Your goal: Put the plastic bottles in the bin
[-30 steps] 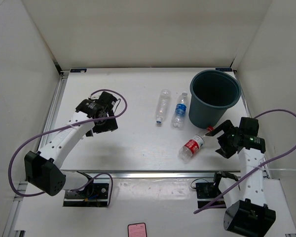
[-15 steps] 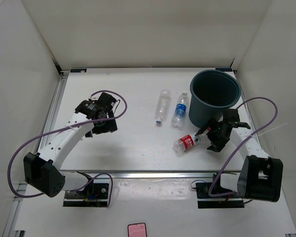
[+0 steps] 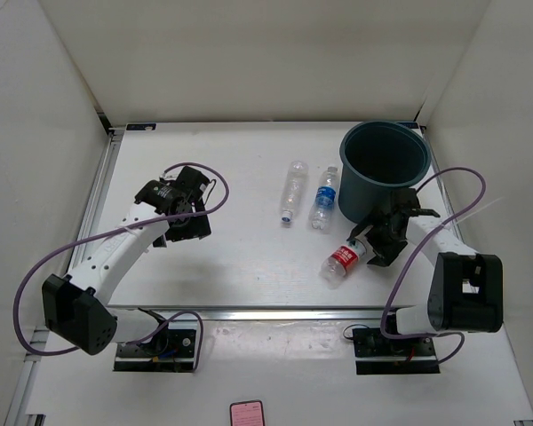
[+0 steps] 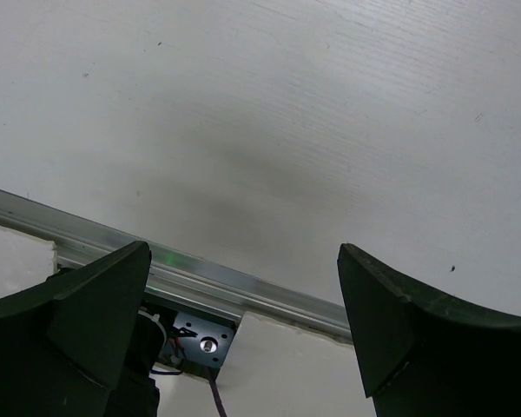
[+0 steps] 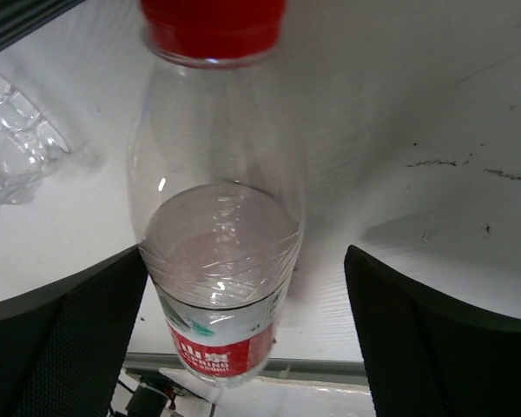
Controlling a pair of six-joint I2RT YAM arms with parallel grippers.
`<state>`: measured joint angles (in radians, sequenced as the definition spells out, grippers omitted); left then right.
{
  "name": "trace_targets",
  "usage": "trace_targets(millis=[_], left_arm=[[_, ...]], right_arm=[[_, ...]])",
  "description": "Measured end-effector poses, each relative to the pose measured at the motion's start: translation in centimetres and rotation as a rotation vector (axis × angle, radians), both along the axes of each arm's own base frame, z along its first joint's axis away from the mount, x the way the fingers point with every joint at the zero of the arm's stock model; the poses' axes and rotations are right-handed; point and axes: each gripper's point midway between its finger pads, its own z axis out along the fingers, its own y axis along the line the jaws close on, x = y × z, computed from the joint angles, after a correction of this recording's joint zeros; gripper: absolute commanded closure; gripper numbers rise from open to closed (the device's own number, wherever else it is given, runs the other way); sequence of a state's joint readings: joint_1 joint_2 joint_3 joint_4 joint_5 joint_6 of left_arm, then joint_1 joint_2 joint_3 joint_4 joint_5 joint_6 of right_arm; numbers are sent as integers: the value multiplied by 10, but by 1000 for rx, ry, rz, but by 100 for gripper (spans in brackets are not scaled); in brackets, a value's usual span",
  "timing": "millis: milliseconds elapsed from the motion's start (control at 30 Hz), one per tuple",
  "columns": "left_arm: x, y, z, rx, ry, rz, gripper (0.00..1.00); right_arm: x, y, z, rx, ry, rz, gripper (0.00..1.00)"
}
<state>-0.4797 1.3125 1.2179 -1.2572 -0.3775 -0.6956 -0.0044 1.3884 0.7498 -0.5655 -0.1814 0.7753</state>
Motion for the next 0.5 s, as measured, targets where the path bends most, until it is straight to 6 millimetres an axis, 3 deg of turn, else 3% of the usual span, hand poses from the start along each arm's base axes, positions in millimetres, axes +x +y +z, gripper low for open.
trace_targets(millis=[100, 200, 367, 500], left_arm=[[0, 0, 0, -1, -2, 0, 0], [-2, 1, 1, -1, -1, 0, 0], [-6, 3, 0, 4, 6, 0, 0], [-7, 4, -1, 8, 9, 0, 0]], right_arm=[[-1, 0, -3, 2, 9, -8, 19], [-7, -3, -7, 6, 26, -29, 46], [-24, -10, 6, -15, 42, -67, 59], [-47, -13, 39, -38, 9, -71, 64]])
